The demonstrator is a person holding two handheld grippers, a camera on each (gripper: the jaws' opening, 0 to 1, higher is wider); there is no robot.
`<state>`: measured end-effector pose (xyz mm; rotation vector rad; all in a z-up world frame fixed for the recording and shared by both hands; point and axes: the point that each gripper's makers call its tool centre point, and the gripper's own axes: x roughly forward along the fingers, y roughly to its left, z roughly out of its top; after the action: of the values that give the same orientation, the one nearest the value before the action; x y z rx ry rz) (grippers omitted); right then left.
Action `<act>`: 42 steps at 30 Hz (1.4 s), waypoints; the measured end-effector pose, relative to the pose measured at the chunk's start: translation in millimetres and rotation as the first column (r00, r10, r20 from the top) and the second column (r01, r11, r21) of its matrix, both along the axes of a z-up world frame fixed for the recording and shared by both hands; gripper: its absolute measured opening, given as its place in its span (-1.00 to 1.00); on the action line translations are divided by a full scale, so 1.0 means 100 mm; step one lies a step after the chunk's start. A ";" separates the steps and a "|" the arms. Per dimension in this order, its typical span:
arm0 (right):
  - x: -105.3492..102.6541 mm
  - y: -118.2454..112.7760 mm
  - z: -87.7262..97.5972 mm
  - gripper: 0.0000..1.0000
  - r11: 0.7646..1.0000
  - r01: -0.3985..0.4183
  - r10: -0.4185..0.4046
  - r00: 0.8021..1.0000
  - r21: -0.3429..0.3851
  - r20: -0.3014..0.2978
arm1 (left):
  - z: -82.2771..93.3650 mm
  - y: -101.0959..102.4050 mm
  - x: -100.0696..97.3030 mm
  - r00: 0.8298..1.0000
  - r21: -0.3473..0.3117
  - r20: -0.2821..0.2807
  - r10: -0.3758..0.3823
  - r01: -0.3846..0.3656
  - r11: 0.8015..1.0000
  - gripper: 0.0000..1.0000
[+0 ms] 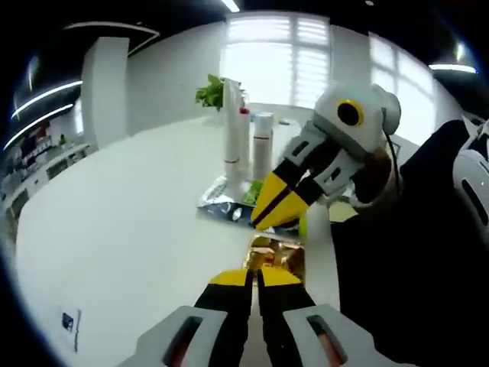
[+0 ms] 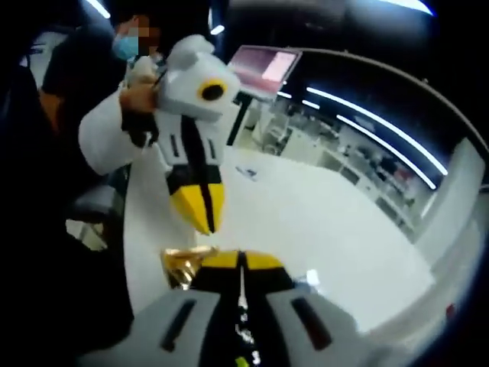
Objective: Arrange the skincare products in the storage area until every visible bottle or jar stands upright without overlapping.
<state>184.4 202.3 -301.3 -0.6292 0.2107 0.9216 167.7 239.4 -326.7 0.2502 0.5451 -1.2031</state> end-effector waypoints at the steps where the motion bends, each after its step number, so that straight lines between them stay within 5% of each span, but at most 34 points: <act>1: 0.02 0.01 0.02 -1.00 1.000 0.001 -0.001 1.000 0.013 -0.005 | 0.01 0.02 0.05 1.000 -0.002 0.003 0.023 -0.023 1.000 -0.96; 2: 0.04 0.02 0.04 -1.00 1.000 0.002 -0.002 1.000 0.024 -0.010 | 0.02 0.05 0.09 0.999 -0.003 0.008 0.040 -0.040 0.999 -0.95; 5: 0.06 0.14 0.28 -1.00 0.991 -0.016 0.011 0.999 0.136 0.035 | 0.10 0.14 0.21 0.986 0.035 0.157 0.048 -0.054 0.998 -0.82; 8: 0.01 0.25 0.48 -1.00 0.951 -0.037 0.037 0.999 0.306 0.006 | 0.21 0.27 0.40 0.973 -0.003 0.181 0.141 -0.143 0.990 -0.81; 12: 0.09 0.22 0.49 -1.00 0.964 -0.011 -0.004 0.999 0.265 0.053 | 0.47 0.49 0.61 0.926 -0.061 0.315 0.207 -0.198 0.978 -0.97; 14: 0.12 0.24 0.51 -1.00 0.960 0.002 -0.017 0.999 0.279 0.051 | 0.63 0.70 0.73 0.905 -0.149 0.255 0.342 -0.312 0.938 -1.00; 17: 0.19 0.29 0.52 -1.00 0.959 0.039 -0.048 0.998 0.281 0.027 | 0.78 0.97 0.84 0.870 -0.187 0.277 0.408 -0.368 0.911 -1.00; 18: 0.19 0.30 0.50 -1.00 0.962 0.049 -0.054 0.999 0.267 0.009 | 0.81 1.03 0.85 0.861 -0.215 0.238 0.450 -0.405 0.889 -1.00; 22: 0.17 0.50 0.50 -1.00 0.969 0.010 -0.009 1.000 0.248 -0.003 | 0.90 1.18 0.83 0.866 -0.335 0.042 0.498 -0.458 0.824 -1.00; 24: 0.19 0.56 0.48 -1.00 0.975 0.003 -0.002 1.000 0.224 -0.007 | 0.89 1.27 0.87 0.846 -0.340 0.063 0.529 -0.480 0.809 -1.00; 27: 0.21 0.66 0.42 -1.00 0.983 -0.019 0.024 0.999 0.185 -0.025 | 0.76 1.45 0.96 0.793 -0.271 0.025 0.609 -0.581 0.767 -1.00; 28: 0.25 0.70 0.41 -1.00 0.987 -0.036 0.037 0.999 0.155 -0.003 | 0.75 1.47 0.97 0.790 -0.280 0.000 0.613 -0.589 0.758 -1.00; 29: 0.31 0.71 0.42 -1.00 0.992 -0.042 0.037 0.998 0.121 0.045 | 0.68 1.44 0.92 0.812 -0.258 -0.063 0.580 -0.575 0.777 -1.00; 30: 0.35 0.71 0.40 -1.00 0.996 -0.046 0.041 0.997 0.075 0.060 | 0.66 1.46 0.95 0.812 -0.255 -0.045 0.582 -0.573 0.779 -1.00; 31: 0.39 0.72 0.38 -1.00 0.998 -0.041 0.038 0.998 0.056 0.055 | 0.64 1.55 1.02 0.785 -0.232 0.012 0.620 -0.601 0.765 -1.00; 32: 0.42 0.75 0.40 -1.00 0.997 -0.039 0.036 0.998 0.067 0.053 | 0.58 1.58 1.03 0.779 -0.191 0.017 0.627 -0.613 0.767 -1.00; 34: 0.47 0.79 0.47 -1.00 0.994 -0.056 0.051 0.998 0.099 0.047 | 0.52 1.69 1.13 0.772 -0.113 0.154 0.617 -0.606 0.787 -1.00; 35: 0.47 0.83 0.48 -1.00 0.988 -0.062 0.063 0.998 0.139 -0.004 | 0.46 1.73 1.16 0.768 -0.066 0.206 0.607 -0.608 0.792 -1.00; 37: 0.49 0.86 0.49 -0.97 0.977 -0.051 0.070 0.993 0.205 -0.090 | 0.29 1.74 1.14 0.791 0.007 0.177 0.586 -0.596 0.803 -1.00; 41: 0.64 0.87 0.52 -0.81 0.985 -0.041 0.055 0.995 0.167 -0.082 | 0.21 1.75 1.17 0.801 0.038 0.174 0.573 -0.587 0.809 -0.98; 42: 0.66 0.89 0.51 -0.77 0.987 -0.046 0.061 0.994 0.156 -0.096 | 0.16 1.83 1.18 0.790 0.096 0.187 0.584 -0.606 0.790 -0.97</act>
<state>250.6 291.1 -250.7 -0.4486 0.2113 1.0123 285.8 422.7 -310.4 0.2666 0.5316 -0.5154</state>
